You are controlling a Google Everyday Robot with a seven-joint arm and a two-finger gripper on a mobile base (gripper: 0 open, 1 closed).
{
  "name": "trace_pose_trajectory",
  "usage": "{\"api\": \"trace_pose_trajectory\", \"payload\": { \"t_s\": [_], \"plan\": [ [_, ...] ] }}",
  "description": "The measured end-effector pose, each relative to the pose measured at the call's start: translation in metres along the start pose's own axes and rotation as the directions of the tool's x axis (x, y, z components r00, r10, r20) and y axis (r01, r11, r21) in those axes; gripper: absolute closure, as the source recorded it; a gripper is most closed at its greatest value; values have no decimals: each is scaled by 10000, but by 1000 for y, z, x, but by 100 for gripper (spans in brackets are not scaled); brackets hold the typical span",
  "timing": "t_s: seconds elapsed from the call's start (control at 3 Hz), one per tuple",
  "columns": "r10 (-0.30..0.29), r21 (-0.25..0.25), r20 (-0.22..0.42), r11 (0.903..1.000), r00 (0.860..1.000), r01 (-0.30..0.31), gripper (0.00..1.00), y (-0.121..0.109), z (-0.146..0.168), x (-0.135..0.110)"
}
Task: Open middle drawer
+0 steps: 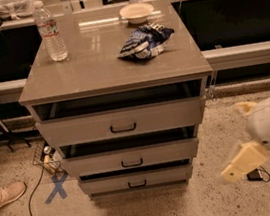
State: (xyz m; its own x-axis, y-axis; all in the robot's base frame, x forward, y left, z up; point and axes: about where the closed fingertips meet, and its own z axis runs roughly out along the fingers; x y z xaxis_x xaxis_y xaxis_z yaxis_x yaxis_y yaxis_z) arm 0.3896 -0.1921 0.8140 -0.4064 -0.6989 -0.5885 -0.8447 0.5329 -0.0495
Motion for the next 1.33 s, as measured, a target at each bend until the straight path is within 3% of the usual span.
{"api": "trace_pose_trajectory", "payload": {
  "t_s": [0.33,0.67,1.0,1.33],
  "plan": [
    [-761,-917,-426,9932,9962,719,0,-8,106,33],
    [-742,-1669,-543,9839,9958,642,0,-8,186,69],
    [-789,-1639,-588,9841,9951,684,0,-9,189,70],
    [-1134,-1454,-1030,9845,9882,978,0,-25,225,78]
  ]
}}
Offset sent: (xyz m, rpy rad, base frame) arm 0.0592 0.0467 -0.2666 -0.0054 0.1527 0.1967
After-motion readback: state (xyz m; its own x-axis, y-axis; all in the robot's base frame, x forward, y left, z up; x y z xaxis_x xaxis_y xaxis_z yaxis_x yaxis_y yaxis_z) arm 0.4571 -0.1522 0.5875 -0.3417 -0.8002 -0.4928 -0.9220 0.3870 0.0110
